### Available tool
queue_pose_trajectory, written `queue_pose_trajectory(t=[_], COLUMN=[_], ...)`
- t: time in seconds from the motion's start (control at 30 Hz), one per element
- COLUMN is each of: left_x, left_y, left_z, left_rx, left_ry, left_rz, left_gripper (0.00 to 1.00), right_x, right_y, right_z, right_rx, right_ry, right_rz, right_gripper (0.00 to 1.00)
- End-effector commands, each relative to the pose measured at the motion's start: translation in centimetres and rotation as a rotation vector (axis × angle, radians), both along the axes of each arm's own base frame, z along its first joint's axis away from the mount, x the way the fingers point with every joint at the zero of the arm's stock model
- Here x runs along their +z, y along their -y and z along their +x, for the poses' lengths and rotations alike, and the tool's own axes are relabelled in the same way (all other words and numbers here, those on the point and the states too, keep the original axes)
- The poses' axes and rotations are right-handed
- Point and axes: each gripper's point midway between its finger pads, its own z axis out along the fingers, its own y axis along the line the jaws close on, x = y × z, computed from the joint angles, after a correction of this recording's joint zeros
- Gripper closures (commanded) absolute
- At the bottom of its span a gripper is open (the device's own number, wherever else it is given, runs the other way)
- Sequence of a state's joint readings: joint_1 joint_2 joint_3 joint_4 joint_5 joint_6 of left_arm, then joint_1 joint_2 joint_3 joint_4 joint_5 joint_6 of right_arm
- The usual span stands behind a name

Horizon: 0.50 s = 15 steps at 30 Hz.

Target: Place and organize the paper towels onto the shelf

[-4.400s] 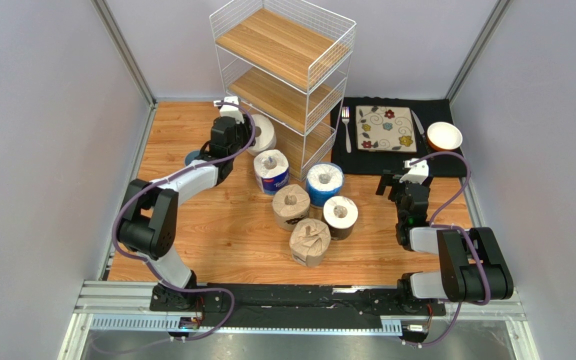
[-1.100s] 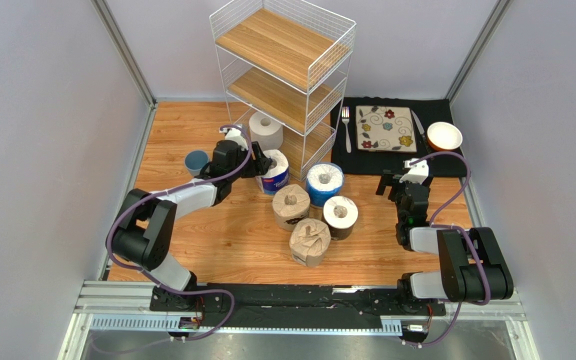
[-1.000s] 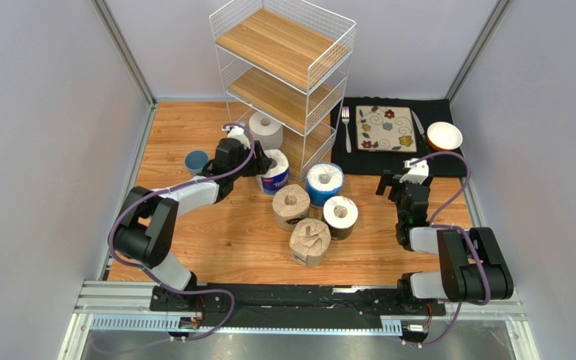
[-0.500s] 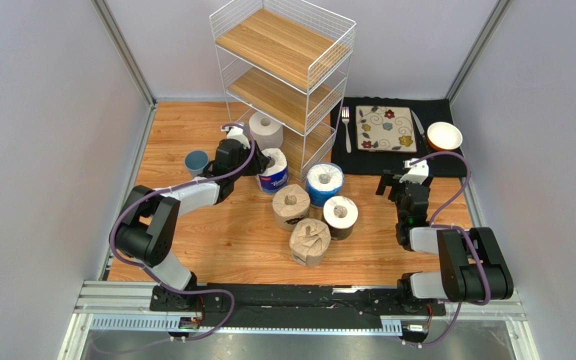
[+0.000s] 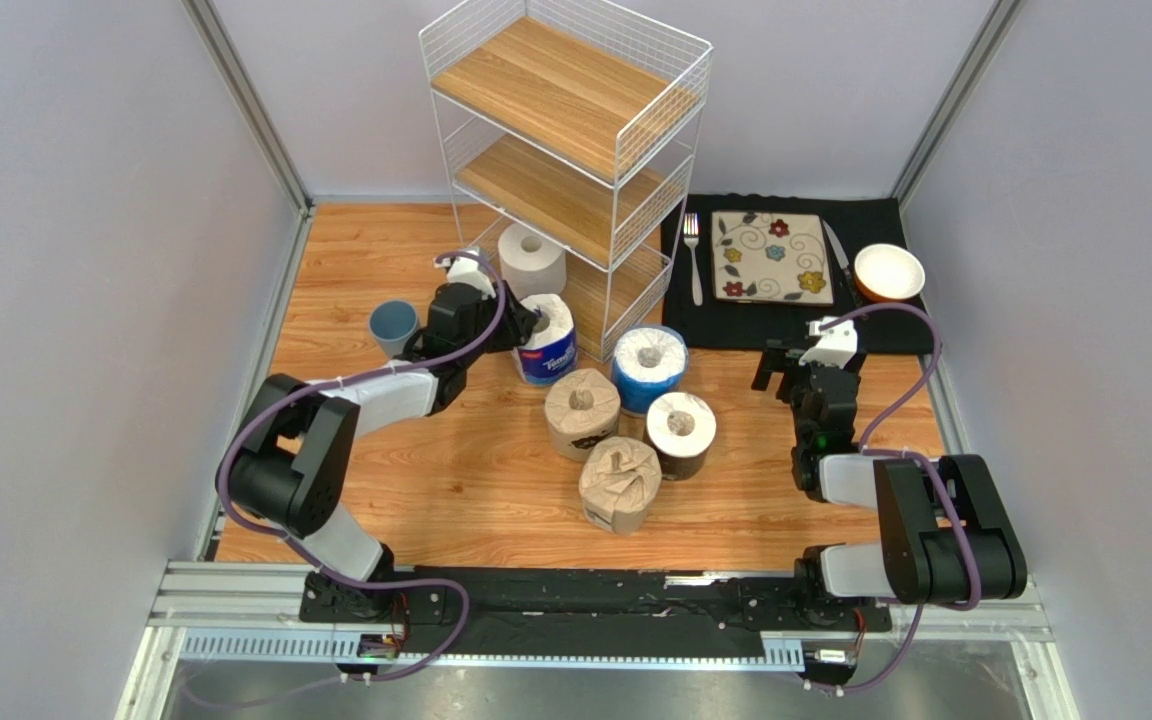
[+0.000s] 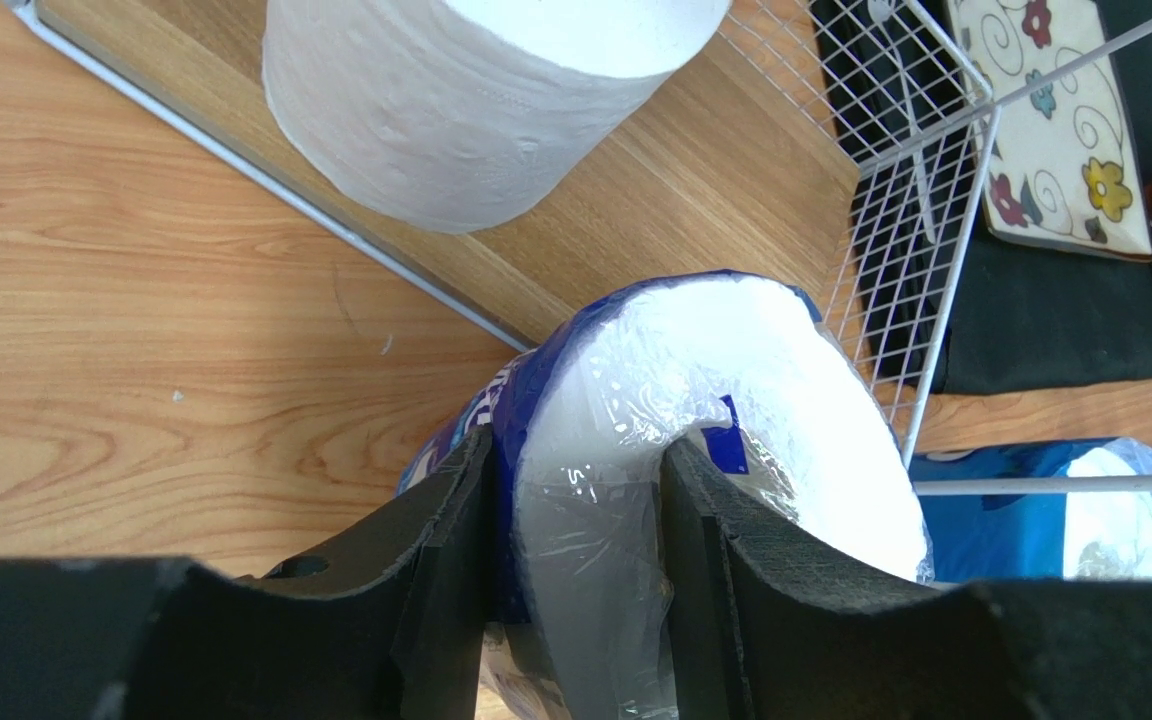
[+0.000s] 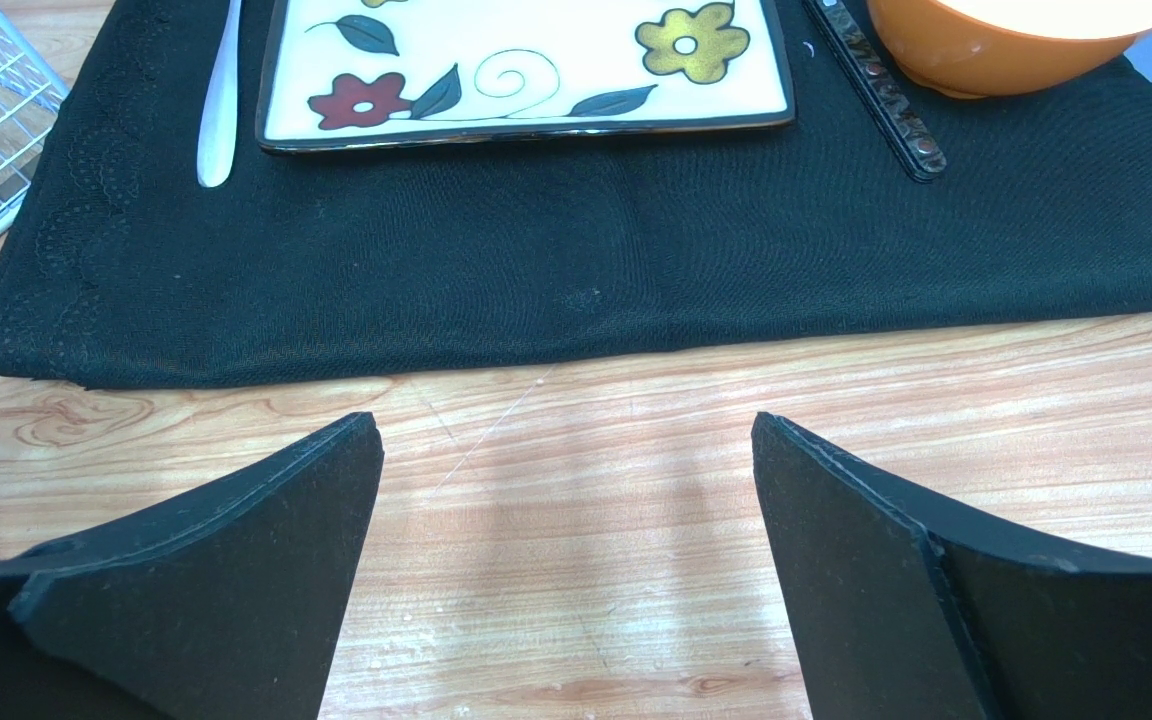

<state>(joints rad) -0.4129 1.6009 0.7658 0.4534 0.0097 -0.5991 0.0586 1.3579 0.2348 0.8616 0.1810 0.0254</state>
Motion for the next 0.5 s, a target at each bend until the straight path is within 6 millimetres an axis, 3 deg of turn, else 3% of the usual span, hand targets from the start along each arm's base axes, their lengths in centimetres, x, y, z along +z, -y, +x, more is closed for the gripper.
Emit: queue_pose_trajectory(t=[0.0, 0.17, 0.47], left_x=[10.0, 11.4, 12.0], left_y=[1.2, 1.3, 1.0], left_z=[3.4, 3.9, 4.2], left_rx=[0.029, 0.024, 0.038], left_ry=[0.273, 0.292, 0.308], left_rz=[-0.103, -0.089, -0.070], left_gripper=[0.65, 0.65, 0.65], right_x=[2.1, 2.0, 2.0], right_y=[0.0, 0.0, 0.0], right_z=[1.0, 1.0, 0.9], right_rx=[-0.002, -0.002, -0.001], right_ry=[0.064, 0.063, 0.063], right_rz=[-0.002, -0.002, -0.002], right_gripper=[0.01, 0.01, 0.01])
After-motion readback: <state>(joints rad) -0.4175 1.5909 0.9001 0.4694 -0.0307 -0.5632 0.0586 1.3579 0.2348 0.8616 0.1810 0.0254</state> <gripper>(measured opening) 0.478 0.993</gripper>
